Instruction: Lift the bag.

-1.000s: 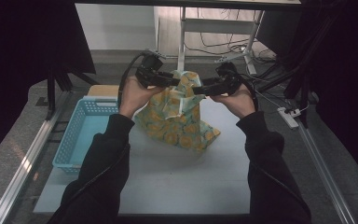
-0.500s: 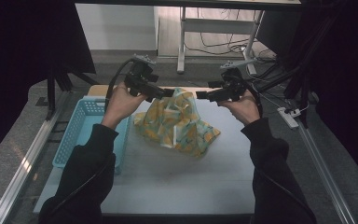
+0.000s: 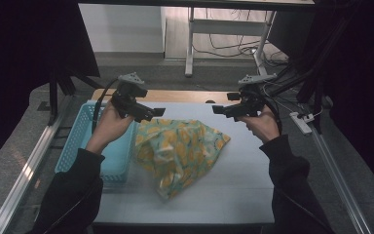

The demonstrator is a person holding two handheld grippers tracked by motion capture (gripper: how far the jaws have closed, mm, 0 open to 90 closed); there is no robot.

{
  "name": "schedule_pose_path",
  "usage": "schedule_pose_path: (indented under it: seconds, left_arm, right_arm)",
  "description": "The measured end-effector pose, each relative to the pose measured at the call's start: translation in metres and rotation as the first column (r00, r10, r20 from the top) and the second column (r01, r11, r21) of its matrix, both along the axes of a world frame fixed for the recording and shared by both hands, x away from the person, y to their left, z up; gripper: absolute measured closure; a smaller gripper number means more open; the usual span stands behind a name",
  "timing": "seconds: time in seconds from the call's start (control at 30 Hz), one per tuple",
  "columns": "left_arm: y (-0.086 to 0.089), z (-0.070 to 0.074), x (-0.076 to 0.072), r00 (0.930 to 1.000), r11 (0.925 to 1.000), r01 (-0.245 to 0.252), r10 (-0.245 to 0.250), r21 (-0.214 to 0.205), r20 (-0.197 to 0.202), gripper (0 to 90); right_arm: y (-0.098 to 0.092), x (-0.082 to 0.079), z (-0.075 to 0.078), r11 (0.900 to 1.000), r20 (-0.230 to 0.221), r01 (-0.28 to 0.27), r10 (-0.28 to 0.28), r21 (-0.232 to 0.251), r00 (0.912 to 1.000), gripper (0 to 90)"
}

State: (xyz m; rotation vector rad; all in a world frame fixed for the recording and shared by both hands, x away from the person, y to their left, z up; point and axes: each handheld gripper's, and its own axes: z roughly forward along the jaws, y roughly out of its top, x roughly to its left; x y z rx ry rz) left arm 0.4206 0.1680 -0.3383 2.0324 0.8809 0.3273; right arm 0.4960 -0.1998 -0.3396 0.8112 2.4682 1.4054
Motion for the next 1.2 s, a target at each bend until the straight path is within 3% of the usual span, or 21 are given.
schedule_pose_path:
  seconds: [0.27, 0.43, 0.77, 1.2]
  left_arm:
    - [0.017, -0.020, -0.022, 1.0000, 0.9999, -0.009, 0.009, 0.006, 0.002, 0.0]
    - [0.031, -0.032, -0.035, 0.9994, 0.9993, -0.034, 0.034, -0.015, -0.010, 0.0]
    - [0.049, -0.050, -0.064, 0.9943, 0.9944, -0.105, 0.105, -0.014, -0.021, 0.0]
    - [0.063, -0.065, -0.098, 0.9908, 0.9910, -0.134, 0.134, -0.005, -0.019, 0.0]
  right_arm:
    - [-0.009, -0.015, -0.012, 0.9998, 0.015, 0.018, -0.018, -0.006, 0.9997, 3.3]
    - [-0.014, -0.026, -0.018, 0.9997, 0.029, 0.022, -0.022, 0.000, 0.9993, 0.0]
    - [-0.026, -0.047, -0.033, 0.9995, 0.042, 0.033, -0.033, -0.001, 0.9986, 0.0]
    - [-0.042, -0.075, -0.052, 0.9984, 0.049, 0.053, -0.052, -0.018, 0.9974, 0.0]
